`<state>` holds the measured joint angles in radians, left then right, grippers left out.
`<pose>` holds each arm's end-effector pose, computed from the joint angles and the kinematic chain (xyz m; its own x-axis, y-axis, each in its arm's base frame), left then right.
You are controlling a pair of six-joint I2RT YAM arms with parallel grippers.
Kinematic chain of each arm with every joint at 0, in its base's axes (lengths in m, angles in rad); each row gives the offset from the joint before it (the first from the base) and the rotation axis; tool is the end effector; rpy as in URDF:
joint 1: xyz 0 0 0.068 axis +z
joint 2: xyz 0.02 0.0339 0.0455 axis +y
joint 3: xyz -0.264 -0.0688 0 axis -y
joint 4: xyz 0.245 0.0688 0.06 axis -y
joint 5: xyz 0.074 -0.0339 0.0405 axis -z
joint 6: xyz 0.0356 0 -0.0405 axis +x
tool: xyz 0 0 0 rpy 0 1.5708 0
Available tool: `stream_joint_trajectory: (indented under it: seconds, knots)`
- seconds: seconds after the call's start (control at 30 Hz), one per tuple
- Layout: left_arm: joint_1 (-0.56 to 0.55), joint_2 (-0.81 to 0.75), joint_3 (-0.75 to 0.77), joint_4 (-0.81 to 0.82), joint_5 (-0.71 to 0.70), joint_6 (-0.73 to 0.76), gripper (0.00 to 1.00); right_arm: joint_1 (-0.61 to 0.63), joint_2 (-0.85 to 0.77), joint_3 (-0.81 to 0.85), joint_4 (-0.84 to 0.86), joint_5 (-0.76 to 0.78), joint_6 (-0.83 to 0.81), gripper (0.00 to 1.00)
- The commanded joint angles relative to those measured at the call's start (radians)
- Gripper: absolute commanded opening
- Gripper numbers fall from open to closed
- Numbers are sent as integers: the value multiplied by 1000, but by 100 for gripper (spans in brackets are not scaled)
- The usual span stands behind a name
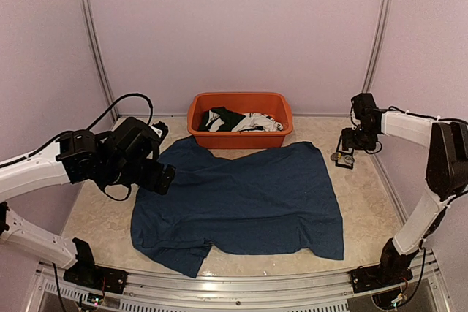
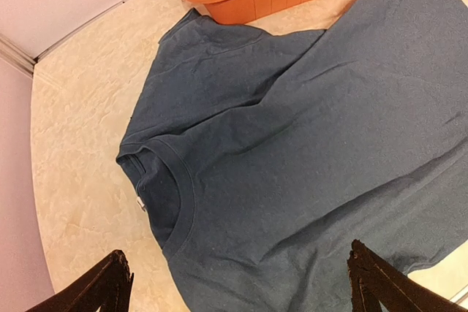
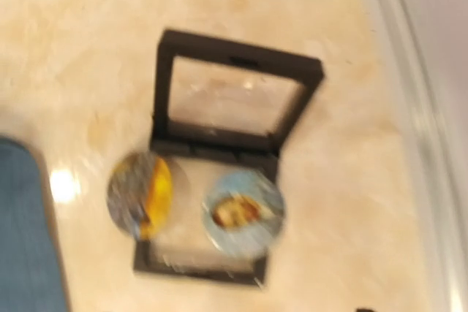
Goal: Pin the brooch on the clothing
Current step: Adjust the flattened clothing at the center of the board, then pick up the brooch from the brooch box.
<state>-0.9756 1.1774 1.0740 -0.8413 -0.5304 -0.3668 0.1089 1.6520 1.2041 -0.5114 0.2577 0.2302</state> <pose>0.1439 -0.1804 0.3069 -0.6207 0.3649 -0.6940 0.3487 0.9212 0.1725 0.3494 0.0291 0.2358 -0.7833 0.1363 -0.6066 0.2250 0.9717 -0.0722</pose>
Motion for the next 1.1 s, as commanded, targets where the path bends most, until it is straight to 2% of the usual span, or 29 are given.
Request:
stream_joint_trajectory:
  seconds: [0.0,0.37,0.57,1.07]
  knots:
    - [1,-5,-9,27,-9,-9,99,-1,93,44,78,-38,96,67]
    - [-22,-14,-20,25,-45,-15,99,-25,212,27,247,-141,246,47]
    - [-27,-6,-22,28,-53,-15,99,-33,244,25,269,-160,269,41]
    - [-26,25,-19,34,-50,-7,99,-58,280,-8,310,-200,267,33]
